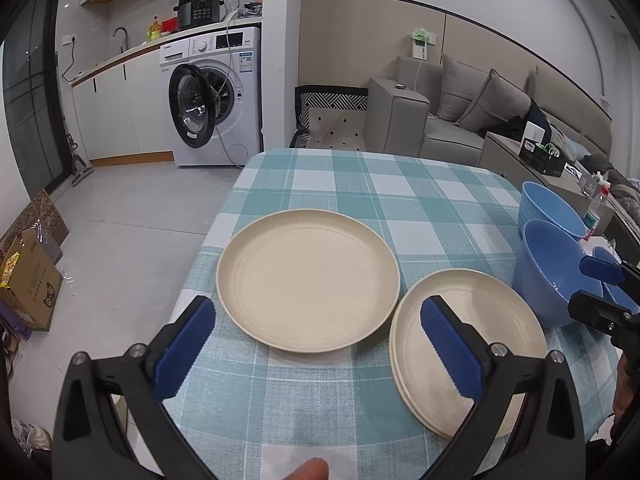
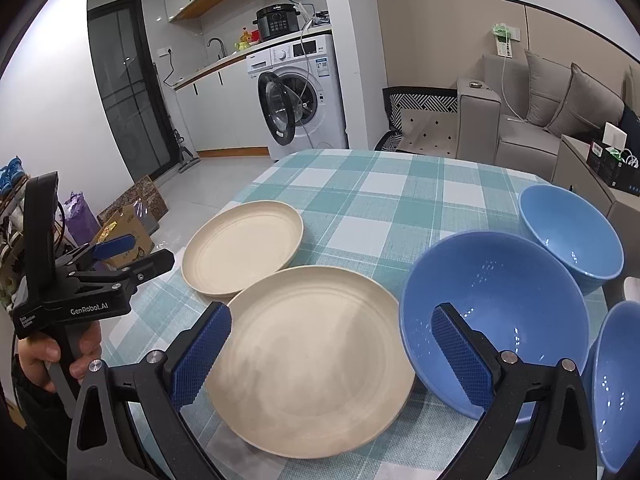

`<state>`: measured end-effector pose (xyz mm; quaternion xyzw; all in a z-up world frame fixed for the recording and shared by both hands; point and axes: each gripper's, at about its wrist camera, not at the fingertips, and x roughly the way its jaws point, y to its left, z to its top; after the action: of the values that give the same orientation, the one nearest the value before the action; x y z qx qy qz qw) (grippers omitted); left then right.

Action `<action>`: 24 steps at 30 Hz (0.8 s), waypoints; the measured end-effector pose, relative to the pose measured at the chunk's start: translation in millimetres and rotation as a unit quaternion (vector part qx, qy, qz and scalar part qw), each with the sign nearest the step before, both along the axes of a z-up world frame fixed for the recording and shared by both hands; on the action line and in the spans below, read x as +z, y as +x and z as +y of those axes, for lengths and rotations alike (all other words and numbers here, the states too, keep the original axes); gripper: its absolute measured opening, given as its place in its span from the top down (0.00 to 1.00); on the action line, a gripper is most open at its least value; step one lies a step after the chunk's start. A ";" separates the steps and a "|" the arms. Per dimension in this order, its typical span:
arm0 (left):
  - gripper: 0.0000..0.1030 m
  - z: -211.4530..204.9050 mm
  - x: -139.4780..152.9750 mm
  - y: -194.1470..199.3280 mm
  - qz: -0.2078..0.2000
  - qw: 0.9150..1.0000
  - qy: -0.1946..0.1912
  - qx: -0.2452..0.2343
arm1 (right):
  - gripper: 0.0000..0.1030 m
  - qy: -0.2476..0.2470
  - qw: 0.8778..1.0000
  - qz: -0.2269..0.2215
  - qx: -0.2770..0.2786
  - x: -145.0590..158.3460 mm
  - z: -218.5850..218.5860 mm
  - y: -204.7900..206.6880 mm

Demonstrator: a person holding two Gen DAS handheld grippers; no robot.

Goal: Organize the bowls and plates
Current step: 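Move the left tool toward one cream plate while the right tool approaches the other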

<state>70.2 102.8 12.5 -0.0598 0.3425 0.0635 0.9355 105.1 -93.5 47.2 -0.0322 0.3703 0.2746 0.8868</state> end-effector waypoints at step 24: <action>0.00 47.8 10.5 31.8 0.002 0.998 -0.024 0.053 | 0.01 -0.010 1.000 0.003 0.017 25.5 35.4 39.6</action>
<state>102.1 150.7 23.0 -0.1004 0.3419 0.1044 0.9285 144.6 -58.1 72.7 -0.0470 0.3750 0.2860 0.8805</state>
